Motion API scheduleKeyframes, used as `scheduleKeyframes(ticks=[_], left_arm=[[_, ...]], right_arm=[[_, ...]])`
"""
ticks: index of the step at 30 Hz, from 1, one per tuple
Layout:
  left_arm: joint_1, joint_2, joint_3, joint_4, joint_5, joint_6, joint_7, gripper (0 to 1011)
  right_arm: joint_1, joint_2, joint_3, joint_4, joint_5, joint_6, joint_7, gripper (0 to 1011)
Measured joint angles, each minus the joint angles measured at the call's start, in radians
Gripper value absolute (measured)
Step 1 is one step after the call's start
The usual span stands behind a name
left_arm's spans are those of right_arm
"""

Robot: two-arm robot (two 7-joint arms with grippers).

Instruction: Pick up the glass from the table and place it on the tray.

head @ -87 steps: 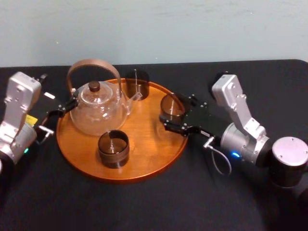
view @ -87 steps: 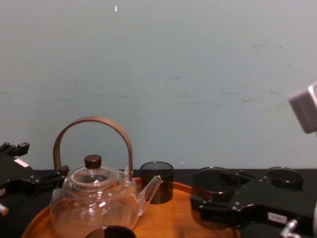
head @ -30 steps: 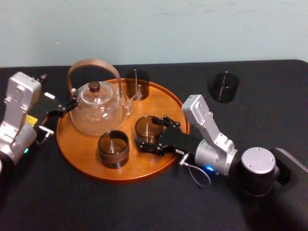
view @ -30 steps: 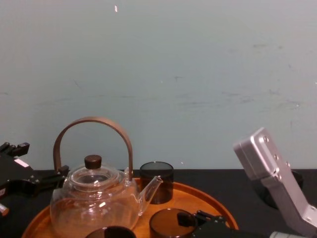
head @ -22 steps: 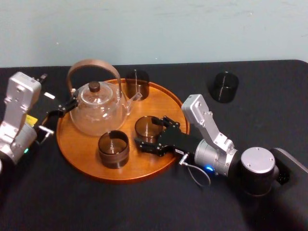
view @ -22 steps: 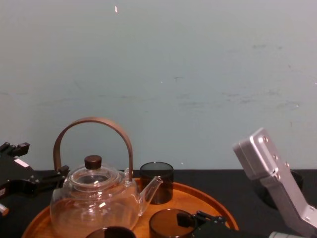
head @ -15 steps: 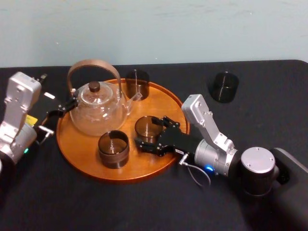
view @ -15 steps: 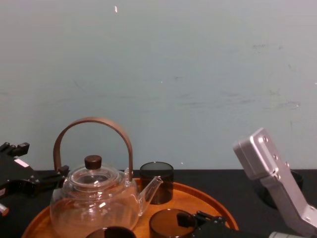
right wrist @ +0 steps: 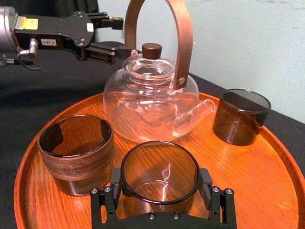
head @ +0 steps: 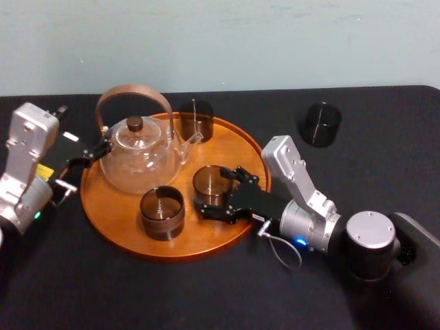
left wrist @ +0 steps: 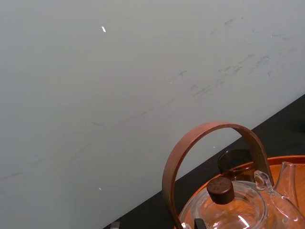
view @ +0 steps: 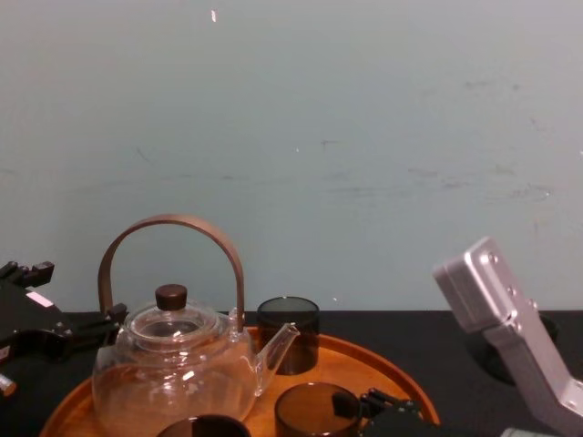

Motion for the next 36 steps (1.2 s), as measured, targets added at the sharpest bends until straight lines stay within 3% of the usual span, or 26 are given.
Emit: scheduleKeyframes(ticks=[36], left_arm=[[0.0,0.0,0.0,0.0,0.0,0.0,0.0,1010]], right_arm=[[-0.092,0.08,0.014,-0.125,0.03,0.012,0.003,1002]])
